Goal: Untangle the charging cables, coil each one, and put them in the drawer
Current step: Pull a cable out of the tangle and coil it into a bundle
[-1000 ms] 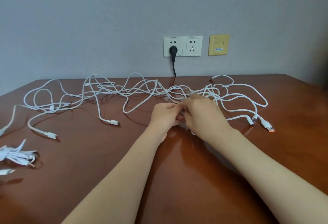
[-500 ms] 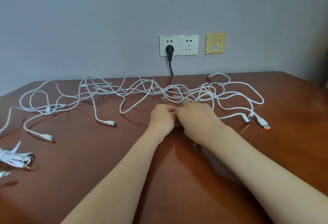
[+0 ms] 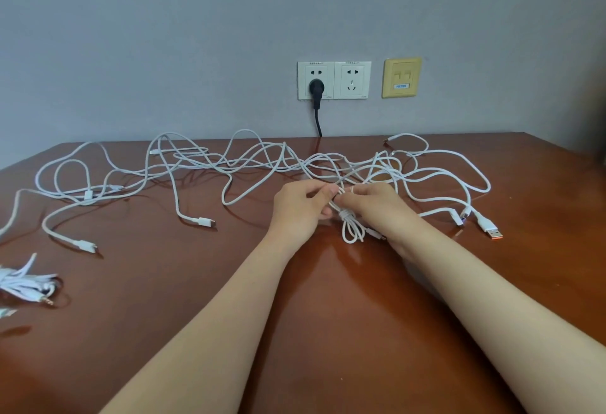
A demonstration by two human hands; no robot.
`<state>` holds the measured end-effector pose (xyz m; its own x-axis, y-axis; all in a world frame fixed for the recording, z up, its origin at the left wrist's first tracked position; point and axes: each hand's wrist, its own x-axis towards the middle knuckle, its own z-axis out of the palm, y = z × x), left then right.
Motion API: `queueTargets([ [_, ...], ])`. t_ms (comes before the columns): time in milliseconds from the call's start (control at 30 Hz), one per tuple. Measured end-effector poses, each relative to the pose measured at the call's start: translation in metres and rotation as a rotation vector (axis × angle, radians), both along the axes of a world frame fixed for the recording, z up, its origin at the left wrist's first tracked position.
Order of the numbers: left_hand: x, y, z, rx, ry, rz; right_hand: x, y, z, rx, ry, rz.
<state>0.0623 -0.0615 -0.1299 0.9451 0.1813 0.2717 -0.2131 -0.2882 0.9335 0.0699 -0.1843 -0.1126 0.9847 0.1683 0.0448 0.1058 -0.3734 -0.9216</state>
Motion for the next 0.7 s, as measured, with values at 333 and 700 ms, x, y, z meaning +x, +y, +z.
queueTargets([
  [333,-0.005,-0.004,0.004,0.136,-0.071,0.009,0.011,-0.001,-0.003,0.069,0.054,-0.080],
  [700,-0.009,-0.006,0.007,0.169,-0.138,0.029,0.016,-0.005,-0.009,0.145,-0.034,-0.119],
])
